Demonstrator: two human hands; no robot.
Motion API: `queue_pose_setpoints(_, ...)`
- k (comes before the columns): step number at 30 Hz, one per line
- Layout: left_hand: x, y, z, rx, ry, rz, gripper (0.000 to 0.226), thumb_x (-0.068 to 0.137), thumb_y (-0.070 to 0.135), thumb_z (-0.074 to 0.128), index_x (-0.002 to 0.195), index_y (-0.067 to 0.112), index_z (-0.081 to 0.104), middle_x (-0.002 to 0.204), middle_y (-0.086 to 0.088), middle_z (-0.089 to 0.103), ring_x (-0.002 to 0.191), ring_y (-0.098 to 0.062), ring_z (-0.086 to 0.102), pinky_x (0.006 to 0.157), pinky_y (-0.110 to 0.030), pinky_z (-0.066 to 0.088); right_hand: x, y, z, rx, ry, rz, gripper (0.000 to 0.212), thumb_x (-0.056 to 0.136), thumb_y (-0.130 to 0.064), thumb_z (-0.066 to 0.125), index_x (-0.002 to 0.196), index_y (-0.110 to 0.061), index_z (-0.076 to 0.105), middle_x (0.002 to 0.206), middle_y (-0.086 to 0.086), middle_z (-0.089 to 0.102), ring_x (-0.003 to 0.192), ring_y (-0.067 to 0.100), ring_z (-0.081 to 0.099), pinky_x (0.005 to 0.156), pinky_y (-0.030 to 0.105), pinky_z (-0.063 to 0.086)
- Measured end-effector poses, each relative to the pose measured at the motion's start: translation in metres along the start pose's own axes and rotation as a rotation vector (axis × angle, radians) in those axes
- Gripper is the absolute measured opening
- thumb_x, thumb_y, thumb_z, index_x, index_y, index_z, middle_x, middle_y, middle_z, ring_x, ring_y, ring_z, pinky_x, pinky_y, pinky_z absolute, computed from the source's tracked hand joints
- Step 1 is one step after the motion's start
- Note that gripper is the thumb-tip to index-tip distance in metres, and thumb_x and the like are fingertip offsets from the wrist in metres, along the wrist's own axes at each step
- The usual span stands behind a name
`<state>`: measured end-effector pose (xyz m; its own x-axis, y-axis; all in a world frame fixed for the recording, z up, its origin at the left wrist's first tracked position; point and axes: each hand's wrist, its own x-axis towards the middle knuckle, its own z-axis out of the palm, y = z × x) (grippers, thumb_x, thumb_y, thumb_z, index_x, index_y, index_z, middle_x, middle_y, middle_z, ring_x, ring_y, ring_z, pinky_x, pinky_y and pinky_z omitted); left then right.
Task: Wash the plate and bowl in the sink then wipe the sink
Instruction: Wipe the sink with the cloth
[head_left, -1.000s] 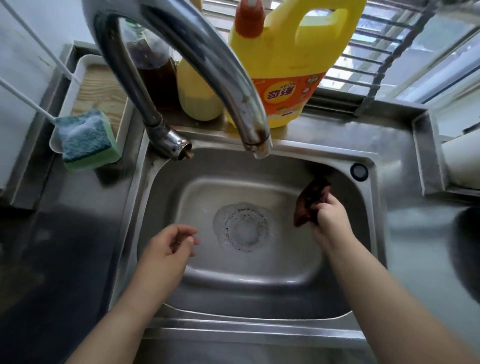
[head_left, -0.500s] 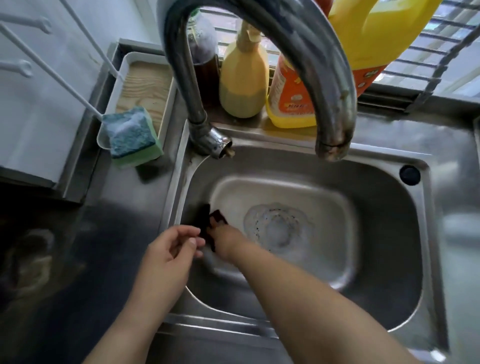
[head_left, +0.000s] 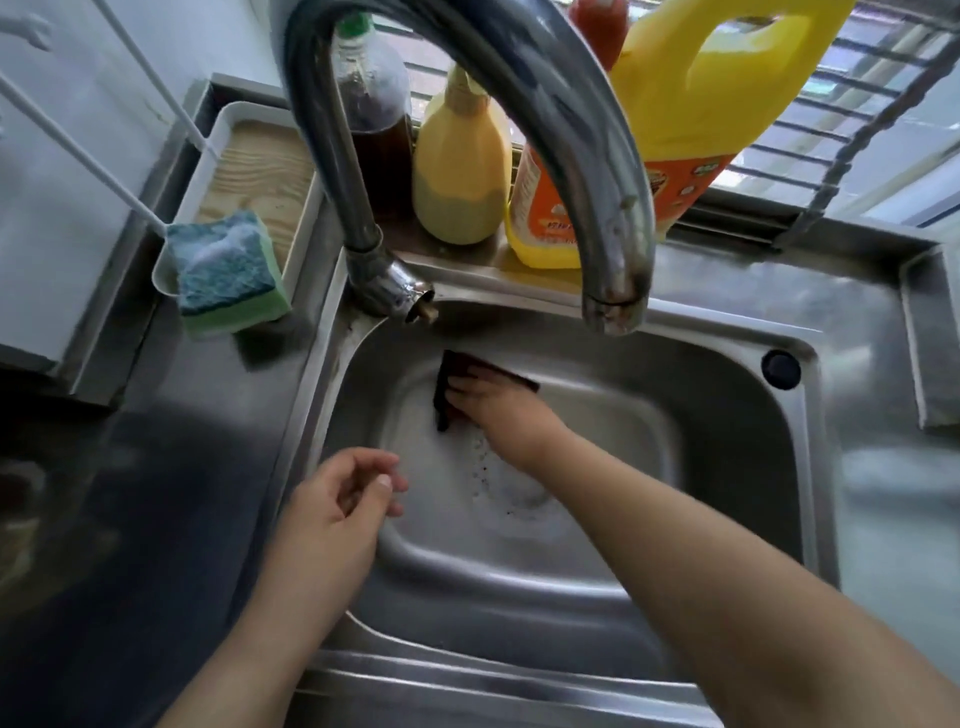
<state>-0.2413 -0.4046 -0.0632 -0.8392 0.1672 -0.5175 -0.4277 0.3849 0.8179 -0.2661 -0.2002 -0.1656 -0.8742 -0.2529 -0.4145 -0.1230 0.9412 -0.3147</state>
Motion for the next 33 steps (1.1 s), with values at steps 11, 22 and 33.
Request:
queue_pose_setpoints(11, -0.013, -0.01, 0.052, 0.005, -0.05, -0.02, 0.026, 0.091, -0.004, 0.053, 0.083, 0.018, 0.063, 0.068, 0.007, 0.07, 0.058, -0.005, 0.063, 0.068, -0.023, 0.052, -0.138, 0.13, 0.054, 0.012, -0.208, 0.603, 0.049, 0.103, -0.028, 0.03, 0.151, -0.027, 0.019, 0.159, 0.0, 0.011, 0.142, 0.024, 0.022, 0.112, 0.028, 0.02)
queue_pose_setpoints(22, -0.028, 0.006, 0.048, 0.008, -0.076, 0.019, 0.022, 0.092, 0.0, 0.052, 0.087, 0.018, 0.064, 0.077, 0.002, 0.07, 0.064, -0.003, 0.063, 0.07, -0.023, 0.052, -0.134, 0.028, 0.077, 0.276, -0.504, 0.686, 0.039, 0.099, -0.003, 0.032, 0.136, 0.008, 0.038, 0.142, 0.024, 0.04, 0.13, 0.032, 0.04, 0.063, -0.002, 0.04)
queue_pose_setpoints(33, -0.031, -0.009, -0.018, -0.07, 0.051, -0.017, 0.024, 0.092, -0.003, 0.051, 0.087, 0.016, 0.065, 0.076, 0.0, 0.073, 0.065, -0.01, 0.067, 0.072, -0.026, 0.051, -0.034, -0.108, 0.056, 0.59, -0.571, 0.453, 0.044, 0.09, -0.037, 0.05, 0.123, -0.009, 0.057, 0.126, 0.014, 0.058, 0.112, 0.031, 0.056, 0.085, 0.03, 0.043)
